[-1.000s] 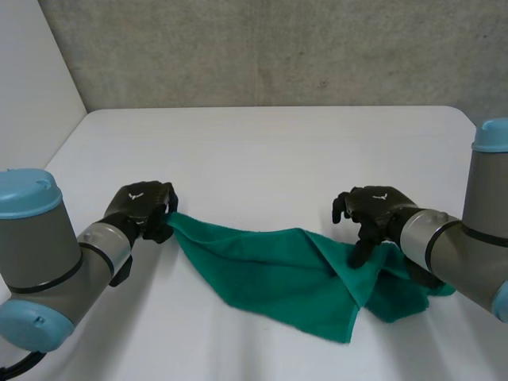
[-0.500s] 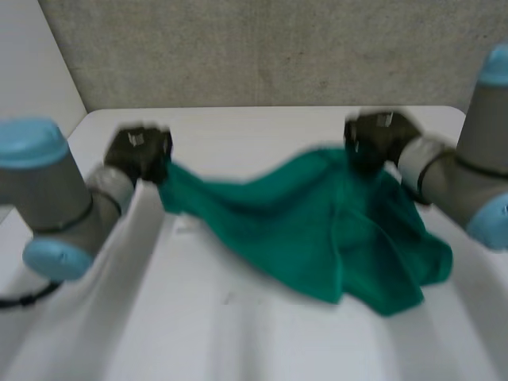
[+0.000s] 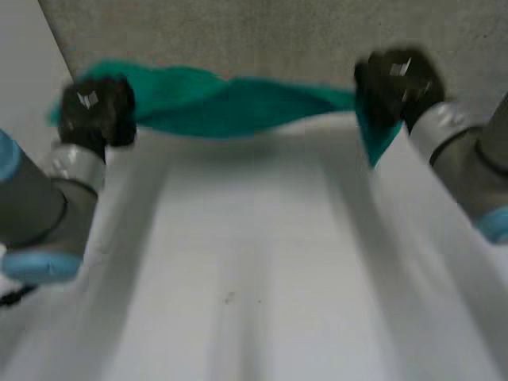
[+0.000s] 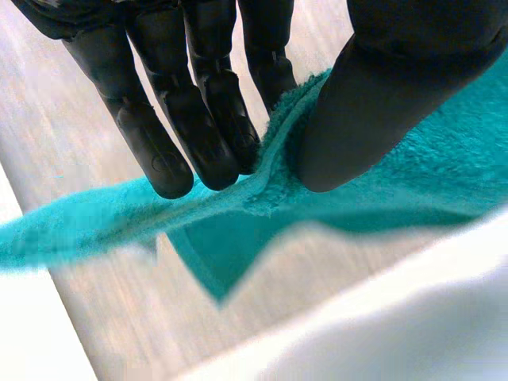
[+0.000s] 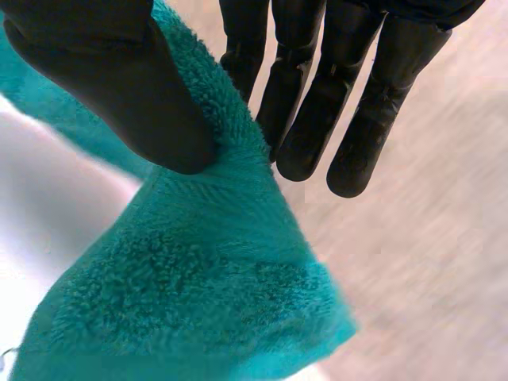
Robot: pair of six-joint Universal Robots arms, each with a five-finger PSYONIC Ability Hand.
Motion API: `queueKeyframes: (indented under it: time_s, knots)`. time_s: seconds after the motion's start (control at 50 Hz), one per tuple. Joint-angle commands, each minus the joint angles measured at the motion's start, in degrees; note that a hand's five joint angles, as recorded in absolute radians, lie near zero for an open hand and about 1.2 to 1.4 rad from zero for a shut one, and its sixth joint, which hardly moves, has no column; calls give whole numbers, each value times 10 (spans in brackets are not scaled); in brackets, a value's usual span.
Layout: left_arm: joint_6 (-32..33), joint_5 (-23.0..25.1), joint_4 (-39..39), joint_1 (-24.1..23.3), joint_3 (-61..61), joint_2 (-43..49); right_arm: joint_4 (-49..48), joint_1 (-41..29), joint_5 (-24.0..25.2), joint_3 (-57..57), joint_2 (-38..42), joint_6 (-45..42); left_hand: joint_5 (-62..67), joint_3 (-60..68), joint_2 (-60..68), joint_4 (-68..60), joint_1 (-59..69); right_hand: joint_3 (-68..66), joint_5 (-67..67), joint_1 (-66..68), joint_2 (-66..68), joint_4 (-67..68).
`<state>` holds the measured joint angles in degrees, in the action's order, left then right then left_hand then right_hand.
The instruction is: Fold the towel.
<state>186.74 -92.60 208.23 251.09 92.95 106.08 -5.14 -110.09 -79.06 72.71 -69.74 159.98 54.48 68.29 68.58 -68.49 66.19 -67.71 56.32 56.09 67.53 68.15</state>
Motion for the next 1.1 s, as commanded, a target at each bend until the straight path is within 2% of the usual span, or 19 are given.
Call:
queueKeyframes:
  time_s: [0.02, 0.1, 0.22, 0.44, 0.6, 0.64, 0.66, 0.68, 0.7, 0.74, 0.78, 0.8, 0.9, 1.0, 1.1]
  knots:
    - [14, 1, -26, -2, 73, 70, 53, 1, 4, 39, 99, -8, 155, 117, 114, -115, 138, -123, 137, 239, 125, 119]
    - [45, 1, -45, -4, 73, 98, 72, 1, -3, 46, 135, -12, 155, 117, 114, -115, 138, -123, 137, 239, 125, 119]
    - [65, 1, -51, -8, 73, 92, 65, 3, -10, 88, 132, 5, 155, 117, 114, -115, 138, 140, -126, -24, -138, -144]
    - [64, 1, -52, -9, 78, 84, 51, 19, -13, 175, 71, 75, 155, 117, 114, -115, 138, 415, -401, -298, -413, -419]
    - [64, 1, -52, -8, 76, 85, -14, 51, -44, 199, 78, 68, 155, 117, 114, -115, 138, 395, -381, -278, -393, -399]
    - [64, 1, -52, -8, 76, 86, -15, 53, -51, 196, 85, 67, 155, 117, 114, -115, 138, 351, -337, -235, -349, -356]
    - [64, 1, -52, -8, 77, 87, -20, 55, -56, 194, 92, 64, 155, 117, 114, -115, 138, 243, -229, -126, -241, -247]
    - [64, 1, -53, -7, 77, 88, -22, 59, -59, 192, 100, 61, 155, 117, 114, -115, 138, 10, 4, 106, -8, -14]
    - [64, 1, -54, -7, 78, 89, -26, 63, -61, 192, 100, 61, 155, 117, 114, -115, 138, -122, 135, 238, 123, 117]
    - [64, 1, -54, -7, 78, 90, -46, 78, -65, 195, 94, 60, 155, 117, 114, -115, 138, -123, 137, 239, 125, 119]
    - [66, 3, -63, -6, 78, 94, -61, 82, -65, 200, 83, 57, -14, -52, -55, 54, -31, -123, 137, 239, 125, 119]
    - [66, 3, -63, -6, 78, 94, -67, 87, -64, 204, 60, 53, -14, -53, -55, 55, -32, -123, 137, 239, 125, 119]
    - [66, 32, -94, 4, 72, 111, -69, 91, -58, 216, 29, 23, -302, -340, -343, 342, -319, -123, 137, 239, 125, 119]
    - [64, 52, -107, 41, 71, 114, -67, 136, -58, 224, 27, -19, -321, -359, -362, 361, -338, -123, 137, 239, 125, 119]
    - [63, 69, -108, 44, 70, 122, -66, 141, -61, 220, 30, -37, -314, -352, -355, 354, -331, -123, 137, 239, 125, 119]
